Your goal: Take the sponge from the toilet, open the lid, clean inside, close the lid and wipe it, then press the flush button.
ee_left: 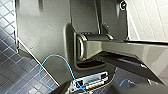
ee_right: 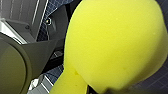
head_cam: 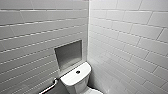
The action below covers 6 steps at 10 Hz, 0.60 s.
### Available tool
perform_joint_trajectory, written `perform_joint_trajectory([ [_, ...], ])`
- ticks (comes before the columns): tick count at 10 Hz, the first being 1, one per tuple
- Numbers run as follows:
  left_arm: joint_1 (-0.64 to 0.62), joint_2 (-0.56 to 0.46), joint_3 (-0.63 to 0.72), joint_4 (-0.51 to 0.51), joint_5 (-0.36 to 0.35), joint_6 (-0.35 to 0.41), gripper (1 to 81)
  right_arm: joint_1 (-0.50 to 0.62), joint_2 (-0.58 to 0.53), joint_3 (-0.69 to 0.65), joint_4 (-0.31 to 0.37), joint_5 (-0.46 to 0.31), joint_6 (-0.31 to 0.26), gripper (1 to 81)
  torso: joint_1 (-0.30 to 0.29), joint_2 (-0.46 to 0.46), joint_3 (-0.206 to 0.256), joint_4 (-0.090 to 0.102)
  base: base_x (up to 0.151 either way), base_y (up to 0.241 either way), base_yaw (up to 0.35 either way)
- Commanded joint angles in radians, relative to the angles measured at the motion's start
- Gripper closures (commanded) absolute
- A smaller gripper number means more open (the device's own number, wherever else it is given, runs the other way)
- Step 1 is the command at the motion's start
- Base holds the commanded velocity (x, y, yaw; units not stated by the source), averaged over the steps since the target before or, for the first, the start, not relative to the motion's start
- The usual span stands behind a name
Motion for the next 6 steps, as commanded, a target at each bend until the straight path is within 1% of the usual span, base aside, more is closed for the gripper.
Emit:
perform_joint_trajectory([
  [1, -0.126, -0.205, 0.305, -0.011, 0.076, -0.002, 1.0, 0.059, -0.124, 0.155, 0.011, -0.041, 0.006, 81.1, 0.0, 0.0, 0.0, 0.0, 0.0, 0.0, 0.0],
  [3, -0.173, -0.29, 0.434, -0.013, 0.078, -0.004, 1.0, 0.074, -0.155, 0.195, 0.013, -0.032, 0.009, 81.1, 0.0, 0.0, 0.0, 0.0, 0.0, 0.0, 0.0],
  [4, -0.207, -0.336, 0.491, -0.024, 0.078, -0.011, 1.0, 0.077, -0.167, 0.209, 0.016, -0.016, 0.009, 81.1, 0.0, 0.0, -0.039, 0.0, 0.0, 0.0, 0.0],
  [6, -0.296, -0.399, 0.56, -0.082, 0.105, -0.022, 1.0, 0.082, -0.178, 0.226, 0.017, -0.016, 0.012, 81.1, 0.0, 0.0, -0.06, 0.0, 0.0, 0.0, 0.0],
])
